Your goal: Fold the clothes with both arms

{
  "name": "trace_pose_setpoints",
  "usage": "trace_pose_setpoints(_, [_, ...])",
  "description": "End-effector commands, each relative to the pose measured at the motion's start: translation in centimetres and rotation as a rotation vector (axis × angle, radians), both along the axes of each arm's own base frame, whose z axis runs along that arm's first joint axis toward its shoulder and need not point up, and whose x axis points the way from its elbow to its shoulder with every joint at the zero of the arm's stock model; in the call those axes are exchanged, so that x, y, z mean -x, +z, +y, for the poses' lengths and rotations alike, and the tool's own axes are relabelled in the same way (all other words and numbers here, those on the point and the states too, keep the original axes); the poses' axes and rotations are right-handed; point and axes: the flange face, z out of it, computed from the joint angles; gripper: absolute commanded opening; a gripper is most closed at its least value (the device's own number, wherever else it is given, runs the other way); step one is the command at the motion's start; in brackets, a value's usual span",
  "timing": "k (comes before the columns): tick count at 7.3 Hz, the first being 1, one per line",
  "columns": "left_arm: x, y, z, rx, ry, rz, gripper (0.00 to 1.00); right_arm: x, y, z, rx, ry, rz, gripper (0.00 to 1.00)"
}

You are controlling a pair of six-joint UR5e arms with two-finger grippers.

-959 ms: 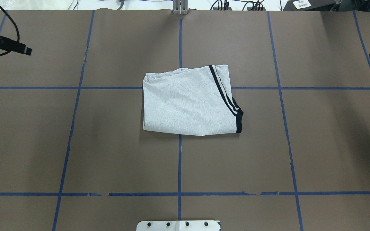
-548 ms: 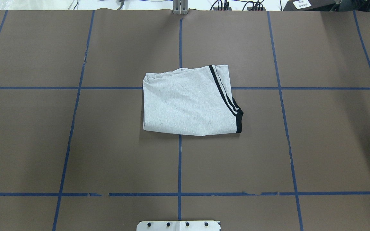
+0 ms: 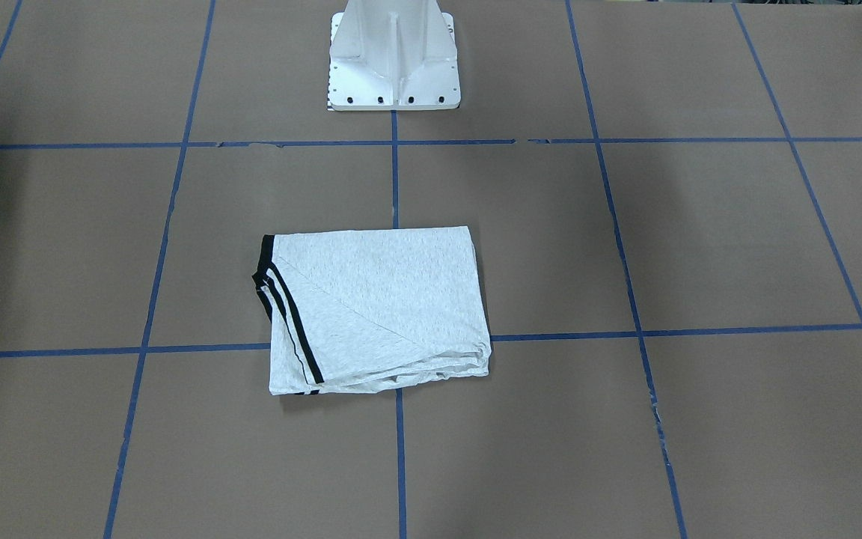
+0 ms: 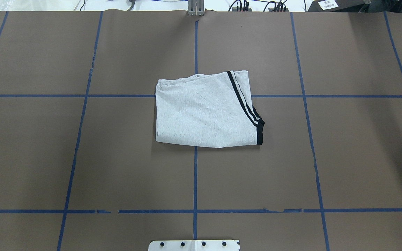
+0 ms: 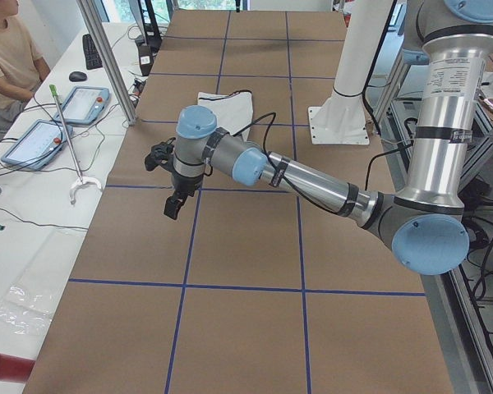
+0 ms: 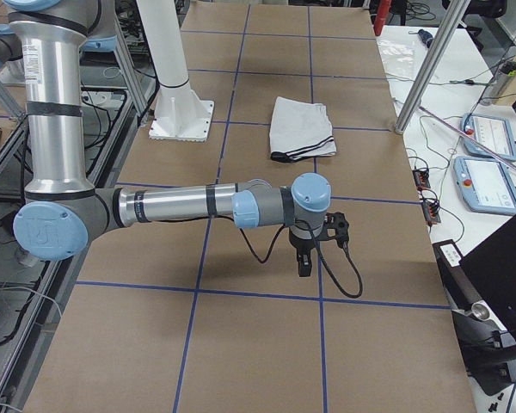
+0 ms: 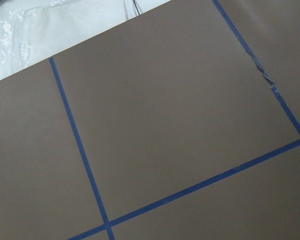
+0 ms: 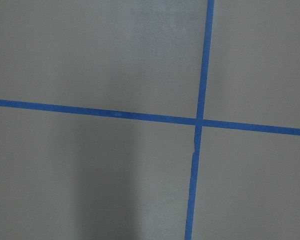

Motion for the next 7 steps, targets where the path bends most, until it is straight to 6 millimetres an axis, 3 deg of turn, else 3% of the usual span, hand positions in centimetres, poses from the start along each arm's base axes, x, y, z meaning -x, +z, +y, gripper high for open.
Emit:
trace_pose_setpoints(1, [0.1, 0.4, 0.3, 0.032, 0.000, -0.003, 1.00, 1.5, -0.7, -0.7, -0.013, -0.029, 0.001, 1.00])
trace_pose_setpoints(3, [0.1, 2.6, -0.1, 0.105, 0.003, -0.013, 1.00, 1.6, -1.3, 0.1, -0.020, -0.033, -0.015, 1.00])
trace_pose_setpoints(4, [0.0, 2.7, -0.3, 0.081, 0.078, -0.041, 1.00, 1.3, 0.3, 1.1, 0.007, -0.029, 0.004, 1.00])
trace_pose_setpoints(5, [0.4, 2.7, -0.2, 0.053, 0.117, -0.064, 1.00, 1.8, 2.1, 0.6, 0.037, -0.038, 0.037, 1.00])
trace_pose_setpoints(6, [0.8, 1.7, 0.6, 0.040, 0.113, -0.060, 1.00, 1.7, 1.1, 0.1, 0.011, -0.033, 0.040, 1.00])
trace_pose_setpoints(7, [0.5, 3.2, 0.7, 0.088, 0.114, -0.060, 1.00, 2.0, 0.9, -0.1, 0.006, -0.037, 0.039, 1.00])
